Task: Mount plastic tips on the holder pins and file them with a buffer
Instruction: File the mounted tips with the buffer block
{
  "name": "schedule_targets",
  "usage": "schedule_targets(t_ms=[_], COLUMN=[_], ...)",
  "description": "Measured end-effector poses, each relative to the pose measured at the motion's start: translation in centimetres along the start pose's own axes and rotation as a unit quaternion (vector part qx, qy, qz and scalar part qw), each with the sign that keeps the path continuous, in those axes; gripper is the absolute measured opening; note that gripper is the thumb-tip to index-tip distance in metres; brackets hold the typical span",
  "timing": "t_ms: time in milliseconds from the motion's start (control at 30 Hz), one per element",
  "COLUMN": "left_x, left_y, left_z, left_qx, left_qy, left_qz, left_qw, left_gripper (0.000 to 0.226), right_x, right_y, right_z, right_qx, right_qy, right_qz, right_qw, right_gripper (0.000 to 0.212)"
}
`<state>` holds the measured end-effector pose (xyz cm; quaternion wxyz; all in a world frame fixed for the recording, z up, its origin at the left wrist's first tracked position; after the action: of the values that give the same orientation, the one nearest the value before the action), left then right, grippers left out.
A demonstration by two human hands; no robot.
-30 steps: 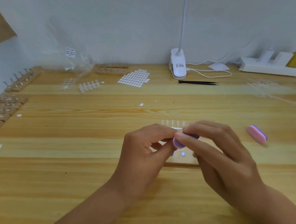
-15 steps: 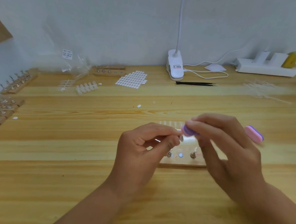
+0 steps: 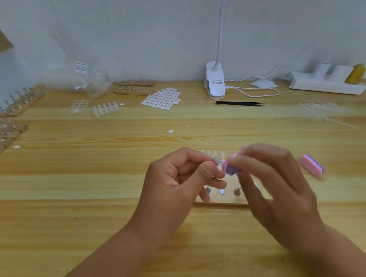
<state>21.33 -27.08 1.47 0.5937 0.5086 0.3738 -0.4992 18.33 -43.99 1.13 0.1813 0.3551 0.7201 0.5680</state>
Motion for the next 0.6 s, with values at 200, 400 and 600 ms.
schedule_targets(t_ms=[200, 400, 600], left_x=[-0.1, 0.1, 0.3], left_y=[-0.1, 0.1, -0.2], left_z=[0.1, 0.1, 0.4], left_qx=[0.006, 0.025, 0.079], left_qy=[0.013, -0.005, -0.012], left_qz=[-0.003, -0.048, -0.069], left_qw=[1.000, 0.999, 0.994], left_gripper=[0.007, 0.013, 0.012], right_x=[1.6, -0.2, -0.2], right_y=[-0.3, 0.4, 0.2], right_z=[0.4, -0.5, -0.4], right_qx=[-0.023, -0.033, 0.000], right_qy=[0.027, -0.002, 0.017], right_qz=[-0.011, 0.028, 0.001], right_qw=[0.999, 0.999, 1.000], right_gripper=[0.027, 0.026, 0.031])
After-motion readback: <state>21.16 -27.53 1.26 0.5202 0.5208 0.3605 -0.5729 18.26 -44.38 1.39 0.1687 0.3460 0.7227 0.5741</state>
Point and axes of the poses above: each hand's wrist, its own y-axis towards the middle knuckle, its own z-axis out of the palm, x = y × z, the point moved 3 cm from there along y, towards the middle knuckle, and after that the axes turned 14 degrees about -x, right-handed, at the moved point
